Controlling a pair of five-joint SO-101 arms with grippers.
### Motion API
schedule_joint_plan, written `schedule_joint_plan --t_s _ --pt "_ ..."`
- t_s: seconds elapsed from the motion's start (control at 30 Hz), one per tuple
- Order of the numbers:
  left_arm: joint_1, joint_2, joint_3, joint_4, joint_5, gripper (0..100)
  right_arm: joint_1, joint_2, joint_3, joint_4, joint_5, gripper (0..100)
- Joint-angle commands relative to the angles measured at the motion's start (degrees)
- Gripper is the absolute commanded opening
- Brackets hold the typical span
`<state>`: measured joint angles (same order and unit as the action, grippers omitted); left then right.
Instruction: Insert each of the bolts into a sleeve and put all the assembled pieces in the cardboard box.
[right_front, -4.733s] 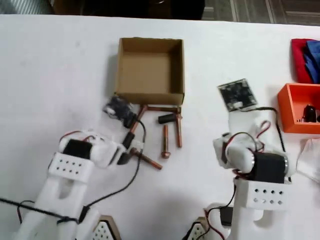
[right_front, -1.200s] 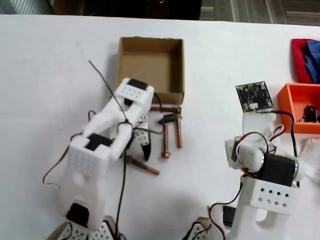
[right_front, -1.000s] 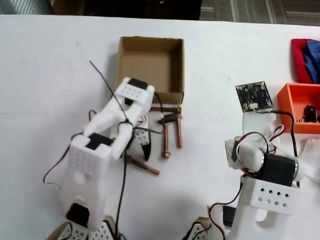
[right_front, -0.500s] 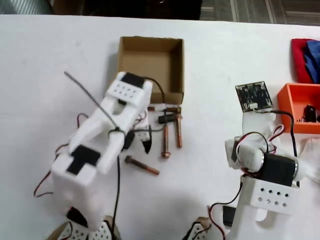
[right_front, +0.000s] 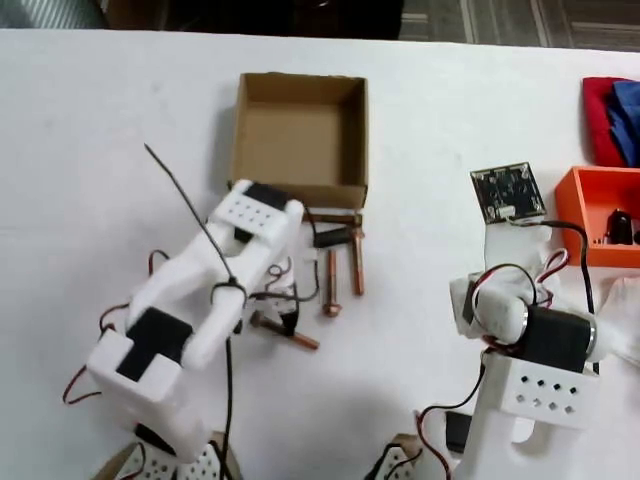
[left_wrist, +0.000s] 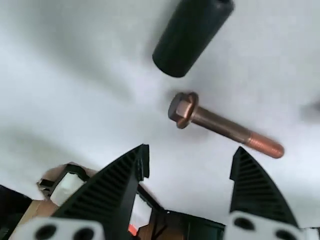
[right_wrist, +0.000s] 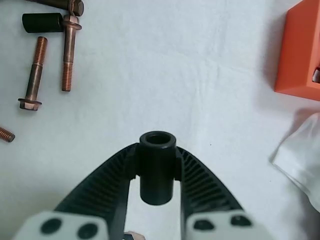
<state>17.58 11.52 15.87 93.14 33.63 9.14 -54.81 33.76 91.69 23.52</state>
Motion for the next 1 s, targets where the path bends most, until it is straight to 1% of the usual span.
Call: schedule_joint_plan --t_s 0.0,0.2,0.3,0.37,0.47,0.53,0.63,0.77,0.83,0.9,0.97 --pt "0.7 -2.81 -2.33 -0.7 1.41 28 0.22 -1.45 -2.73 0.4 0.0 2.0" --pt "3.87 -2.81 1.19 -1.58 1.49 28 0.31 -1.45 -2.73 0.4 0.0 2.0" --pt "6.33 -2.81 1.19 -6.07 1.67 27 0.22 -1.45 -2.73 0.4 0.0 2.0" --pt "7.82 -2.81 1.45 -7.65 5.8 27 0.22 -1.45 -2.73 0.4 0.09 2.0" --pt "9.49 -2.81 1.63 -7.38 16.62 27 0.22 -1.45 -2.73 0.4 0.09 2.0" --pt "9.85 -2.81 1.63 -7.38 19.43 27 0.22 -1.45 -2.73 0.4 0.09 2.0" --pt "9.41 -2.81 1.63 -7.21 19.43 27 0.4 -1.45 -2.73 0.4 0.09 2.0" --pt "9.41 -2.81 1.63 -3.87 19.34 27 0.48 -1.45 -2.73 0.4 0.35 2.0" --pt "9.41 -2.81 1.8 -3.43 19.34 27 0.4 -1.45 -2.73 0.4 0.35 2.0" --pt "9.41 -2.81 3.38 -4.84 19.34 27 0.22 -1.45 -2.81 0.4 0.35 2.0" --pt "9.41 -2.81 6.2 -8.62 19.78 27 0.22 -1.45 -2.9 0.4 0.44 2.0"
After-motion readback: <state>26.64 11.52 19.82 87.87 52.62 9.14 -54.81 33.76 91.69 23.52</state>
